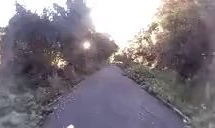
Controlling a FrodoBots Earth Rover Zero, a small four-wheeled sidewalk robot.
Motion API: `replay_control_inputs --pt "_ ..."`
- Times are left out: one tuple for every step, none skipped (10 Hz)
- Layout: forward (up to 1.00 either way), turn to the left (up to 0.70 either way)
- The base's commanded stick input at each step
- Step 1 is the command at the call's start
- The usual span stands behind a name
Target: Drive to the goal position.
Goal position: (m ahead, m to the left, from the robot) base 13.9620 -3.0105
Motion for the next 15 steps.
replay_control_inputs --pt "0.70 0.00" --pt "0.70 0.00" --pt "0.70 0.00" --pt "0.70 0.00" --pt "0.70 0.00" --pt "0.70 0.00" --pt "0.70 0.00" --pt "0.70 0.00" --pt "0.70 0.00" --pt "0.70 0.00" --pt "0.70 0.00" --pt "0.70 0.00" --pt "0.70 0.00" --pt "0.70 0.00" --pt "0.70 0.00"
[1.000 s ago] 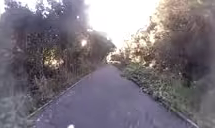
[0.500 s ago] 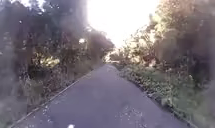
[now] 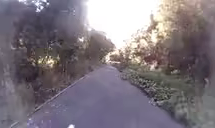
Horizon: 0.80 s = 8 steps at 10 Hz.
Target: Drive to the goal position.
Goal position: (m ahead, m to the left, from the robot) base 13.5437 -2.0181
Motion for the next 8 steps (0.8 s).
replay_control_inputs --pt "0.70 0.00" --pt "0.70 0.00" --pt "0.70 0.00" --pt "0.70 0.00" --pt "0.70 0.00" --pt "0.70 0.00" --pt "0.70 0.00" --pt "0.70 0.00"
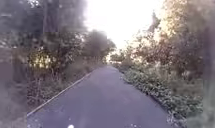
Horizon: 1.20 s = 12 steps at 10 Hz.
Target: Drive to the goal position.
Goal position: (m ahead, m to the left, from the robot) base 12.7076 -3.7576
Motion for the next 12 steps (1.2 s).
replay_control_inputs --pt "0.70 0.00" --pt "0.70 0.00" --pt "0.70 0.00" --pt "0.70 0.00" --pt "0.70 0.00" --pt "0.70 0.00" --pt "0.70 0.00" --pt "0.70 0.00" --pt "0.70 0.00" --pt "0.70 0.00" --pt "0.70 0.00" --pt "0.70 -0.02"
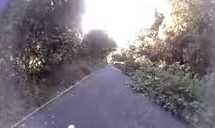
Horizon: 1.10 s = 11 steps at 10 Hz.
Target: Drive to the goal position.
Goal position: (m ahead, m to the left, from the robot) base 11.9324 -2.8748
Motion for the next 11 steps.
replay_control_inputs --pt "0.70 -0.10" --pt "0.70 -0.14" --pt "0.70 -0.14" --pt "0.70 -0.14" --pt "0.70 -0.09" --pt "0.70 0.00" --pt "0.70 0.00" --pt "0.70 0.00" --pt "0.70 0.00" --pt "0.70 0.00" --pt "0.70 0.00"
